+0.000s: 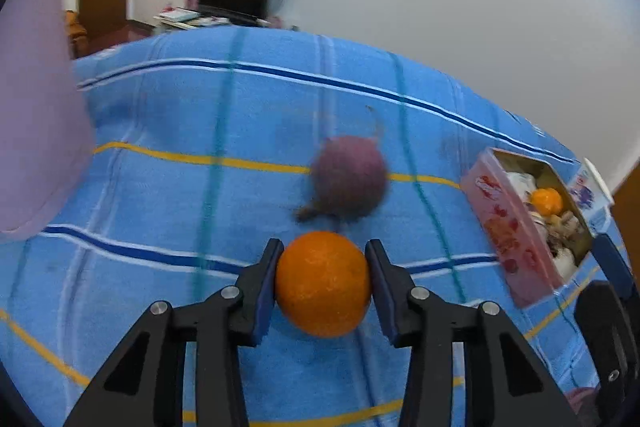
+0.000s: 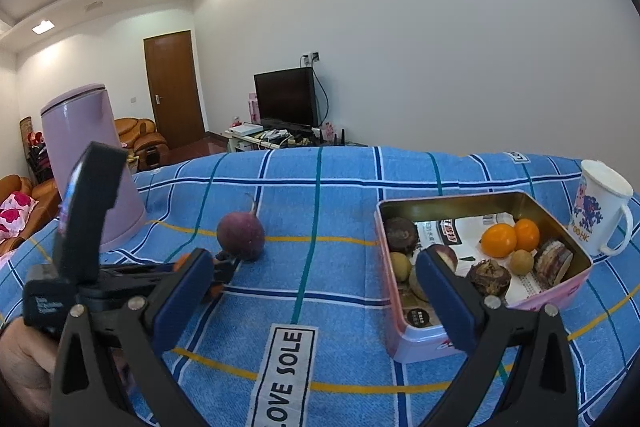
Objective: Organize fruits
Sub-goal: 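Grasp the purple stemmed fruit with the right tool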
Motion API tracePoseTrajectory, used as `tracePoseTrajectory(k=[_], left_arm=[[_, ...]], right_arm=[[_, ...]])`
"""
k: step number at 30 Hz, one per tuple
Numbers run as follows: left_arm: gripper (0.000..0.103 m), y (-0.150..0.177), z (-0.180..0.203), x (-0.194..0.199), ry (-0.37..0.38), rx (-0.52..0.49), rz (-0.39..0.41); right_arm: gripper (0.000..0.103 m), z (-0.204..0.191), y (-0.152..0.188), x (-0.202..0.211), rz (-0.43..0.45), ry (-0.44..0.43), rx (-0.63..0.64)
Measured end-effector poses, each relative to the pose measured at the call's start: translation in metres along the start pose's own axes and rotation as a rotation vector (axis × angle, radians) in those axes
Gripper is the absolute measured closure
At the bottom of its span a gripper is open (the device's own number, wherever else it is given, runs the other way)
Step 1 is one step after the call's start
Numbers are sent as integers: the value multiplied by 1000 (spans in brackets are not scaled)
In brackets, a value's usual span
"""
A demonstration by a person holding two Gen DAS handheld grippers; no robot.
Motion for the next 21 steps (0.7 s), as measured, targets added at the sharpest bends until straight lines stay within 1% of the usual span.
tracePoseTrajectory(k=[1, 3, 4, 6, 7, 8, 11, 13, 14, 17, 18, 19, 20, 21], left_arm=[[59, -3, -8, 8, -29, 15, 24], [59, -8, -18, 19, -83, 18, 63], [59, -11, -24, 27, -145, 3, 97], [59, -15, -32, 35, -244, -27, 140], [59, -16, -37, 38, -280, -36, 154], [59, -16, -41, 41, -299, -38, 162], [59, -19, -57, 47, -353, -25, 172], [59, -19, -64, 47, -358, -4, 169], [59, -19, -66, 47, -356, 2, 172], [59, -22, -67, 48, -393, -18, 183], [59, -22, -66, 49, -400, -28, 187], [59, -23, -63, 47, -404, -35, 187], [59, -24, -60, 43, -406, -40, 186], [59, -24, -60, 42, -407, -43, 184]], right_arm=[[0, -1, 0, -1, -3, -3, 7], [0, -9, -1, -6, -20, -37, 29], [0, -14, -3, -11, -30, -51, 39], [0, -28, -11, -26, -61, -65, 69], [0, -36, -16, -37, -89, -80, 77], [0, -41, -19, -47, -111, -90, 75], [1, -62, -26, -84, -229, -151, 64], [4, -77, -25, -109, -311, -162, 86], [5, -83, -23, -121, -343, -153, 104], [13, -96, -15, -143, -390, -127, 160], [27, -100, -12, -150, -421, -129, 172], [43, -101, -9, -155, -449, -134, 173], [48, -102, -6, -158, -468, -131, 173], [49, -101, -7, -156, -452, -119, 180]])
Point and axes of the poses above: each gripper's, at about its wrist camera, not at the fingertips, and x roughly against the way its jaws point, z to its right, y to its underside, the point moved 4 cm from there along -x, roughly the way its jaws point, and after that the axes turned 11 degrees about y, right-handed, at the moved point
